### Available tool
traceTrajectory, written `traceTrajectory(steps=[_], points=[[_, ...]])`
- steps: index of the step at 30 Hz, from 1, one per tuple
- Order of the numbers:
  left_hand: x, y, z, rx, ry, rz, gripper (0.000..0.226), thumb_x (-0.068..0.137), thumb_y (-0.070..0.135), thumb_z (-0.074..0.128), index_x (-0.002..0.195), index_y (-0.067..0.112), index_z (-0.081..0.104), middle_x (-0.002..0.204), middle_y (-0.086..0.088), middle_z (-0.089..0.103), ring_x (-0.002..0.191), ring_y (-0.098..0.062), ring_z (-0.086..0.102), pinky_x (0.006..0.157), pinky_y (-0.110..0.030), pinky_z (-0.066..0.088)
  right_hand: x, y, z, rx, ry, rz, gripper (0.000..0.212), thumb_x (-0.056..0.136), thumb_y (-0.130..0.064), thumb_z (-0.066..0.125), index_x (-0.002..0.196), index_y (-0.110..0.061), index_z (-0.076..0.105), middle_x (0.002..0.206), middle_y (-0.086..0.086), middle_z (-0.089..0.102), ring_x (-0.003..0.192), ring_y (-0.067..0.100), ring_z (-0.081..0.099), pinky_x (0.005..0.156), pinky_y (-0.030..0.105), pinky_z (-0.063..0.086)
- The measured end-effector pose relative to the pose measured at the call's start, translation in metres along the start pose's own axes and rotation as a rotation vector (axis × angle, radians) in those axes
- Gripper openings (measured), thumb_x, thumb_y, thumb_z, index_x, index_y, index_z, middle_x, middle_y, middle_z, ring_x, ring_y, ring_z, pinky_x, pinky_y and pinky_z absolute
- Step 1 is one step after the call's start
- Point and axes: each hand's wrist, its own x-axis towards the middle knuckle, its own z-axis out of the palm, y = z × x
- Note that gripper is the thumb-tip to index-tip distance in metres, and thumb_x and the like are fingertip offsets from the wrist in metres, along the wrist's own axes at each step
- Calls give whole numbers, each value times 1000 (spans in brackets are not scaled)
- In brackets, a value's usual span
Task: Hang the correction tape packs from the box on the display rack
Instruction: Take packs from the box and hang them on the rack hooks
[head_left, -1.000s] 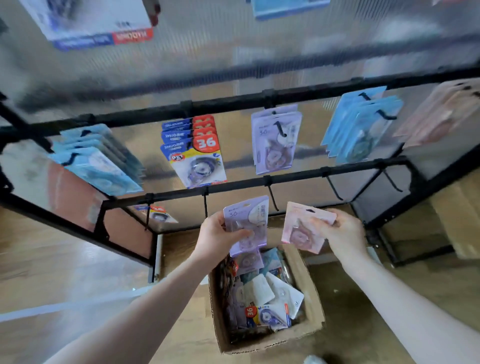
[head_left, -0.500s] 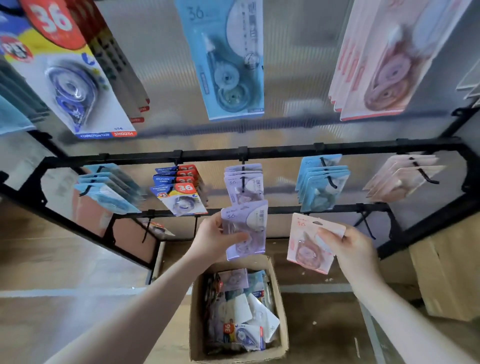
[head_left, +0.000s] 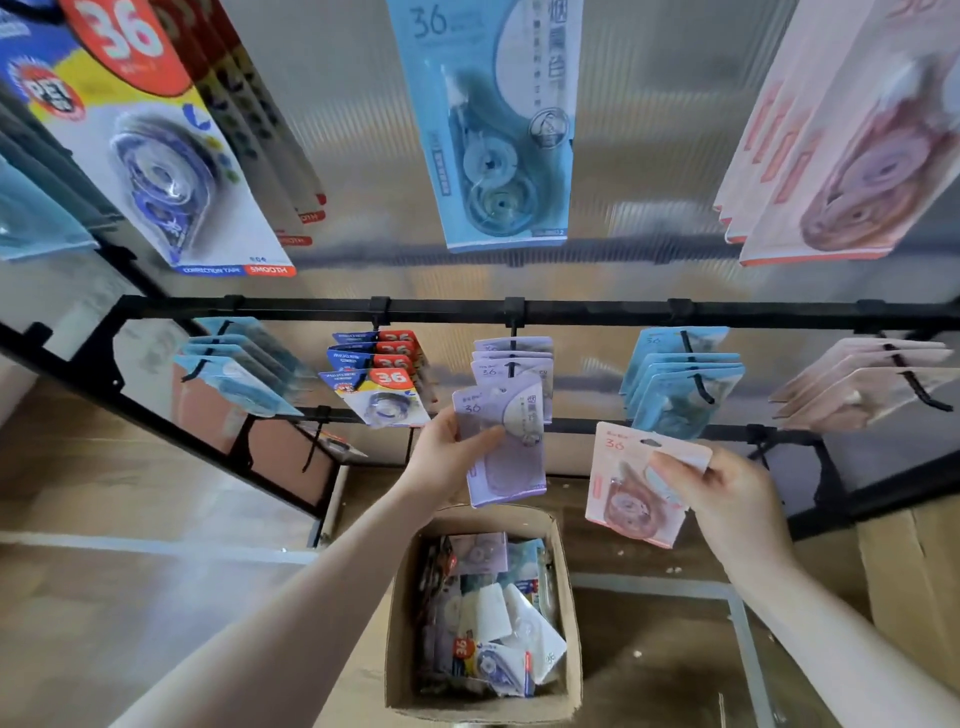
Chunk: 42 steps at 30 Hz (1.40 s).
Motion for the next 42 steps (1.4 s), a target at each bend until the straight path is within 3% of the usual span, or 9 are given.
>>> traceTrajectory(steps=[3,8,12,17,21,26,32,35,42], points=[[6,1,-2,-16,-27,-18,25,89,3,62,113,2,57,96,-3,69,73,-4,69,61,-16,52,0,1,4,29,19,20,10,85,-13,66,95,-15,65,88,-4,68,83,7,64,65,29,53],[14,-5,-6,25,-26,-33,25,89,11,64,112,4,58,105,-10,70,92,-19,68,81,-32,56,-2,2,8,14,47,39,9,85,-13,66,91,-18,63,84,-10,66,80,3,62,58,23,48],[10,-10,-2,28,13,-67,29,90,29,64,99,2,60,94,-15,69,83,-25,68,76,-38,54,-5,4,9,-34,57,27,9,85,-14,66,91,-19,64,82,-14,65,79,2,63,55,19,49],[13,-4,-2,31,36,-35,36,87,36,65,93,1,59,96,-25,65,91,-39,65,88,-55,49,-8,0,5,-15,80,16,11,84,-12,67,89,-20,63,81,-13,64,78,3,63,53,17,49],[18,4,2,38,53,24,25,90,30,62,85,6,57,79,-10,61,78,-23,61,72,-38,51,-9,-2,1,2,94,27,11,83,-12,67,88,-21,63,81,-13,65,79,3,63,58,23,50],[23,8,6,62,57,71,39,87,30,64,94,-7,59,70,-3,64,66,-15,65,65,-34,52,-10,1,-5,7,93,43,18,85,-15,66,80,-31,62,81,-17,66,79,2,64,62,26,53],[20,10,8,93,99,232,9,87,17,68,82,15,61,57,12,56,57,-5,56,55,-23,48,-13,7,-10,24,104,62,13,85,-14,67,81,-26,63,82,-15,67,81,5,65,64,29,54],[20,9,9,90,108,262,11,84,14,72,78,15,62,59,11,55,61,-9,52,59,-30,46,-14,8,-12,17,113,70,8,84,-15,67,86,-23,64,83,-13,66,82,3,64,63,26,53],[13,9,14,-66,58,251,12,87,2,64,87,14,65,75,9,72,71,-8,66,64,-22,56,-11,9,-18,9,112,80,9,84,-19,68,85,-26,63,85,-13,66,85,7,65,68,32,56]])
